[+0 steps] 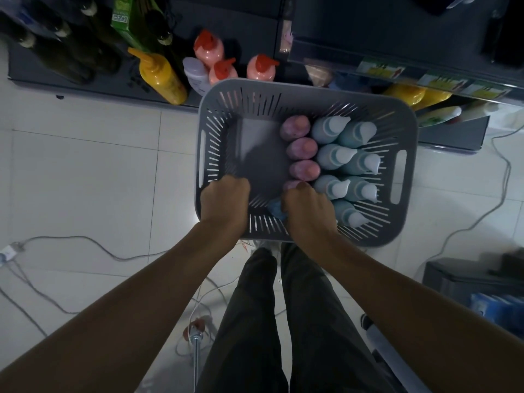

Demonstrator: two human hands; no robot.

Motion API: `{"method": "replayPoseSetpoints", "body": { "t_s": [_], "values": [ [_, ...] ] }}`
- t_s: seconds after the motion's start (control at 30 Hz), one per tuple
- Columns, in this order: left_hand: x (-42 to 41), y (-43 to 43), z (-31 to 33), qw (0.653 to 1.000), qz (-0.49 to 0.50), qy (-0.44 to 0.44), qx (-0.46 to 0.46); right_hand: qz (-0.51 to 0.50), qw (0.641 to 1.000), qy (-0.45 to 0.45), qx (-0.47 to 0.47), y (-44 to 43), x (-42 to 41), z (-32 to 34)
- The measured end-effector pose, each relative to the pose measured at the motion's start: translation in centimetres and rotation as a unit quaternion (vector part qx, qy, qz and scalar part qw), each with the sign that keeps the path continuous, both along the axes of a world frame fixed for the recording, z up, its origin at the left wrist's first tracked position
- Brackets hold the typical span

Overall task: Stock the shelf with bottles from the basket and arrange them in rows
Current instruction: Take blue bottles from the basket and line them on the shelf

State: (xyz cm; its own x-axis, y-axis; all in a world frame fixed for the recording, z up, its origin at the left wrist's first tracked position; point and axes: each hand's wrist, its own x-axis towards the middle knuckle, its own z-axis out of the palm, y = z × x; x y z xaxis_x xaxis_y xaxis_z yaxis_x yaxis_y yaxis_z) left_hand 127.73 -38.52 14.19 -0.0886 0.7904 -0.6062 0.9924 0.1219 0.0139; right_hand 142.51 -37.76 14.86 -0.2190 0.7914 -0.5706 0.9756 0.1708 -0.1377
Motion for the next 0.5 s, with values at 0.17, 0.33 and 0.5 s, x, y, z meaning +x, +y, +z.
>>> {"method": "replayPoseSetpoints", "body": {
  "t_s": [0.17,0.33,0.5],
  "values": [
    [0.0,0.4,2.6,1.0,0.01,-0.004,-0.004,0.04,0.998,-0.003,0.043,0.3,0.2,1.9],
    [0.2,0.9,6.2,1.0,-0.018,0.001,0.01,0.055,0.996,-0.004,0.069,1.1,0.6,5.0],
    [1.1,2.3,11.1,0.998,-0.039,0.014,0.054,0.07,0.994,0.012,0.087,2.2,1.5,9.6]
  ]
}}
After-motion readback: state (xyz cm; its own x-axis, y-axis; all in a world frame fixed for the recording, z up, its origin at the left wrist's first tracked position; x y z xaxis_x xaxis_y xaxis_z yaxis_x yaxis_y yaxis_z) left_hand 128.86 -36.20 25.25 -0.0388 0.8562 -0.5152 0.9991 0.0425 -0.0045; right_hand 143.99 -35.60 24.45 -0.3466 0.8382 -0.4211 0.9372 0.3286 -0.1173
